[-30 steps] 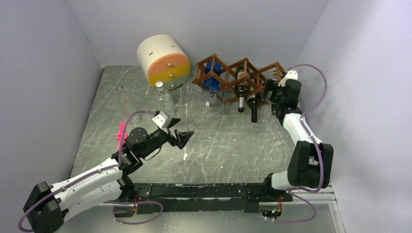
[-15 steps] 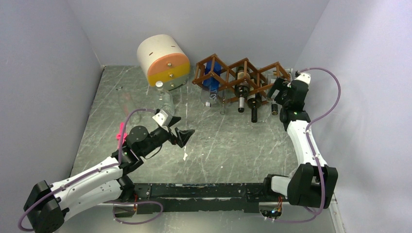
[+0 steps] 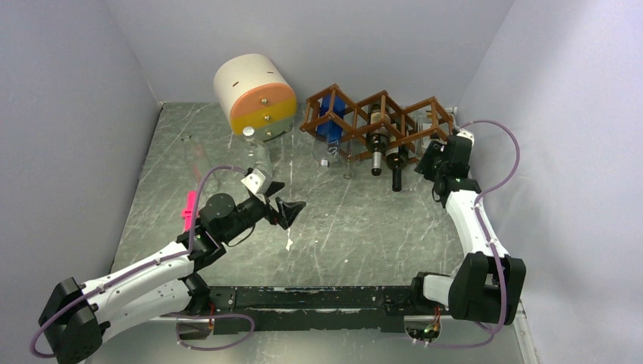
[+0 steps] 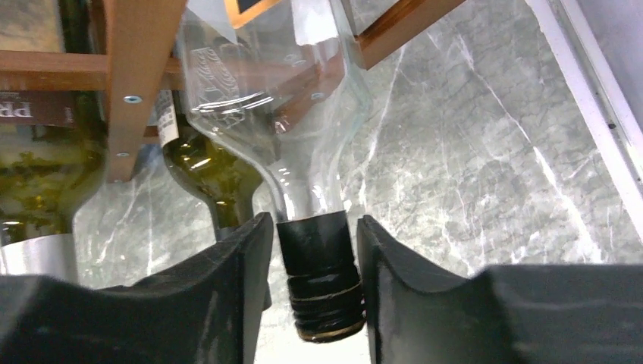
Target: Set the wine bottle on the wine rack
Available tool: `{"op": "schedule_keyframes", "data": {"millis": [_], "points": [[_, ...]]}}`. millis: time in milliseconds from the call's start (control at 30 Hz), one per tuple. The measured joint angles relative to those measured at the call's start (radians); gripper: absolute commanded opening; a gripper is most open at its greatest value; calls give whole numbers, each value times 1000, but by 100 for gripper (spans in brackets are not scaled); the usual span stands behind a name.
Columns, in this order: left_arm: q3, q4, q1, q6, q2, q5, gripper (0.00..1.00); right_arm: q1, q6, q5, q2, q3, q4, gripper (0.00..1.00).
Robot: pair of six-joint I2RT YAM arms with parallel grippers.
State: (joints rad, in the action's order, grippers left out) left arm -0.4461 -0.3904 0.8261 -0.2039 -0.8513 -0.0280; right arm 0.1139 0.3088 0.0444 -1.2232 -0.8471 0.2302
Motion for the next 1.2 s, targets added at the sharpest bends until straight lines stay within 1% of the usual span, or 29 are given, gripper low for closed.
{"op": "schedule_keyframes", "data": {"millis": [167,233,300,367,467,533,733,833,900,1100,1200], "points": [[-1,9,0,0,0,-1,91,3,-23,-20,-46,-11,-8,18],[-1,15,0,0,2,-1,91,1,-18,-35,-61,-23,-21,11],[-2,21,0,0,1,-1,91,3,-11,-43,-77,-30,-35,6],[-3,23,0,0,1,-1,91,4,-5,-50,-85,-36,-43,3],[-7,27,0,1,1,-2,91,11,8,-76,-89,-38,-43,0],[-10,32,0,1,1,-2,91,21,16,-106,-91,-38,-46,0],[-19,37,0,1,2,-2,91,98,71,-272,-101,-29,-74,0],[-19,37,0,1,2,-2,91,128,96,-338,-98,-15,-93,3],[-19,37,0,1,1,-1,91,141,123,-374,-87,6,-112,9],[-19,37,0,1,1,-2,91,169,229,-452,-68,60,-168,40],[-19,37,0,1,3,-1,91,180,283,-478,-66,77,-192,46]]}}
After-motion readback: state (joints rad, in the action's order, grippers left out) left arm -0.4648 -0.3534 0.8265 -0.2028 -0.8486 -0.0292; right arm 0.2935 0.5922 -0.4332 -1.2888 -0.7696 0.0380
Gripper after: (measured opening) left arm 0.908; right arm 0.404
